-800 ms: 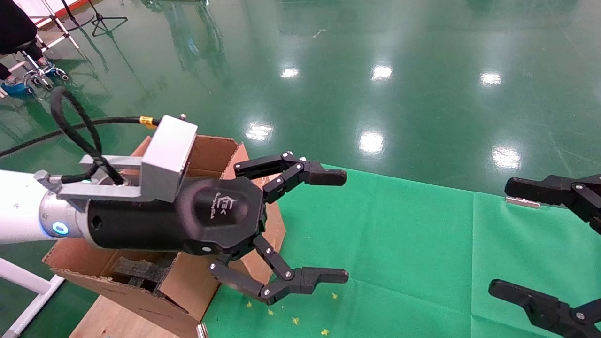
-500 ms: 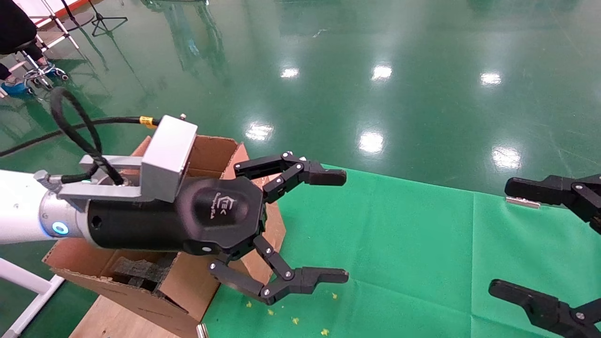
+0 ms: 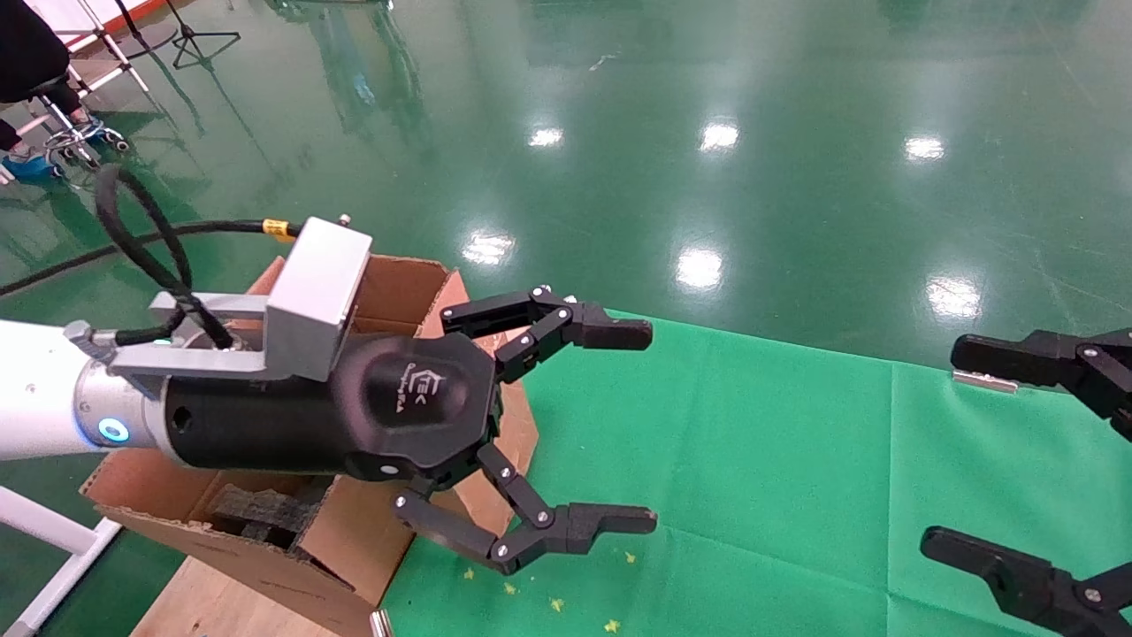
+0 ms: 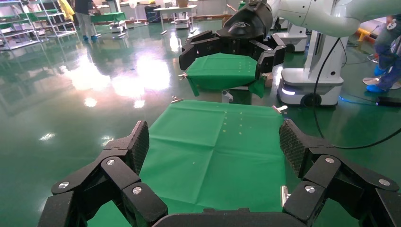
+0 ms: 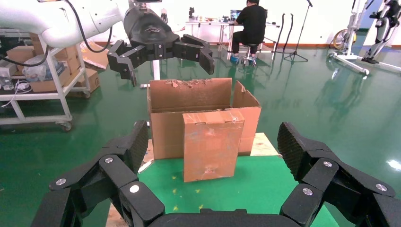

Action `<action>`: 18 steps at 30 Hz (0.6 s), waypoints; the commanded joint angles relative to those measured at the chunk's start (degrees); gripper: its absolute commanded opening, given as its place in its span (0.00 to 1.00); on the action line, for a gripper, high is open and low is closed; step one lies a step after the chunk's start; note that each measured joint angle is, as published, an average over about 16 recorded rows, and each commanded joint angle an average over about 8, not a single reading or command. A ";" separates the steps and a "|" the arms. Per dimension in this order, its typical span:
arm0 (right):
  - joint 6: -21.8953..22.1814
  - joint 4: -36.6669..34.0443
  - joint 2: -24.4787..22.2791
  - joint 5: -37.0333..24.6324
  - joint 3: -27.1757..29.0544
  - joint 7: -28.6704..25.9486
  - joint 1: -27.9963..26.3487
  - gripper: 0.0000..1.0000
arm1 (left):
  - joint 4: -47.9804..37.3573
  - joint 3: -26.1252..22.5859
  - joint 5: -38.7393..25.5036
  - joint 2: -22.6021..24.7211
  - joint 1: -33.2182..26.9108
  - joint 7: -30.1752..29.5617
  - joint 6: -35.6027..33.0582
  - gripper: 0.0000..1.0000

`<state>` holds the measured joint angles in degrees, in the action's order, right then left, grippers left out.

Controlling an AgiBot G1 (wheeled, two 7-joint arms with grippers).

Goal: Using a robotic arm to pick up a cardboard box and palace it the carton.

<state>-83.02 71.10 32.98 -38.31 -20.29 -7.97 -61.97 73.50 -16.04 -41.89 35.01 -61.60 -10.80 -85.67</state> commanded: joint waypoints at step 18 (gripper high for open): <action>0.00 0.00 0.00 0.00 0.00 0.00 0.00 0.00 | 2.52 -2.98 -9.18 -6.64 -3.64 -12.61 4.81 1.00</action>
<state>-83.02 71.10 32.98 -38.31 -20.30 -7.97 -61.97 75.80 -18.98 -51.03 28.51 -65.28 -23.15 -81.32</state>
